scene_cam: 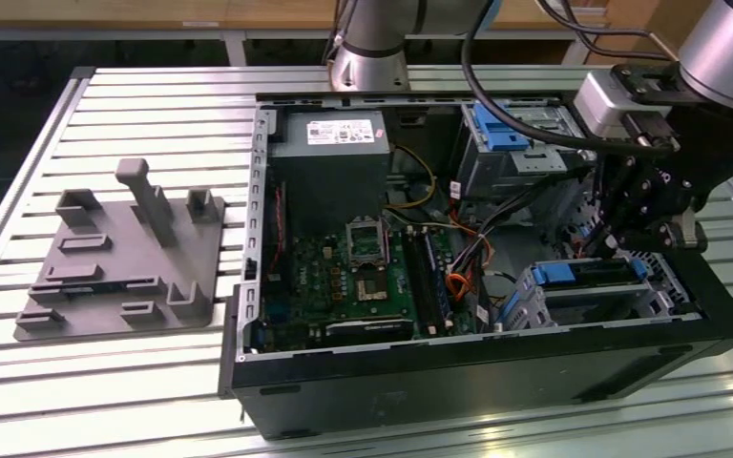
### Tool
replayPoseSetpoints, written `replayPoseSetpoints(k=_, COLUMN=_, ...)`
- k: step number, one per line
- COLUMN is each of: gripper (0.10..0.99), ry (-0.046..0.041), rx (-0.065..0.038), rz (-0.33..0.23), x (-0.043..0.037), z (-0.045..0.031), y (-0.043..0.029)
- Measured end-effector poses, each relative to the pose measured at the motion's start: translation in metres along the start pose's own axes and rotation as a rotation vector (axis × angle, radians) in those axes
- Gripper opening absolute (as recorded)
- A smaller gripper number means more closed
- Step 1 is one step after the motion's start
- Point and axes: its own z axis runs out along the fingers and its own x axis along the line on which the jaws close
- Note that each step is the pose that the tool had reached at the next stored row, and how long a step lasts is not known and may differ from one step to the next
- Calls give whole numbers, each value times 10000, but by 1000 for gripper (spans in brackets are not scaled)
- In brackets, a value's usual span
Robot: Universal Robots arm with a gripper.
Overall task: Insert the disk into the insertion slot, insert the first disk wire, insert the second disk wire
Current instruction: 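Insert the second disk wire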
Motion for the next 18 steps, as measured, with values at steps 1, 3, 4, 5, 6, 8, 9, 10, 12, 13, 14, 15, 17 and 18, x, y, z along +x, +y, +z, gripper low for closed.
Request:
replayPoseSetpoints(k=1, gripper=141, ry=0, rx=0, rz=67, x=3, z=0, y=0)
replayPoseSetpoints(k=3, gripper=141, ry=0, rx=-2, rz=159, x=6, z=-1, y=-1)
replayPoseSetpoints(k=4, gripper=141, ry=-1, rx=-3, rz=182, x=6, z=-1, y=-1)
replayPoseSetpoints(k=5, gripper=141, ry=0, rx=-3, rz=203, x=8, z=0, y=-1)
replayPoseSetpoints(k=6, gripper=141, ry=-1, rx=-3, rz=218, x=10, z=-1, y=-1)
replayPoseSetpoints(k=8, gripper=141, ry=0, rx=-3, rz=226, x=11, z=-1, y=-1)
replayPoseSetpoints(k=9, gripper=141, ry=0, rx=-3, rz=228, x=11, z=-1, y=-1)
replayPoseSetpoints(k=10, gripper=141, ry=3, rx=-3, rz=228, x=12, z=-1, y=-1)
replayPoseSetpoints(k=12, gripper=141, ry=12, rx=-2, rz=228, x=12, z=-1, y=-1)
replayPoseSetpoints(k=13, gripper=141, ry=18, rx=-2, rz=229, x=13, z=-1, y=-1)
replayPoseSetpoints(k=14, gripper=141, ry=24, rx=-1, rz=231, x=14, z=-1, y=-1)
replayPoseSetpoints(k=15, gripper=141, ry=29, rx=-1, rz=233, x=15, z=0, y=-2)
replayPoseSetpoints(k=17, gripper=141, ry=42, rx=0, rz=237, x=19, z=0, y=-2)
replayPoseSetpoints(k=18, gripper=141, ry=46, rx=1, rz=237, x=19, z=-1, y=-2)
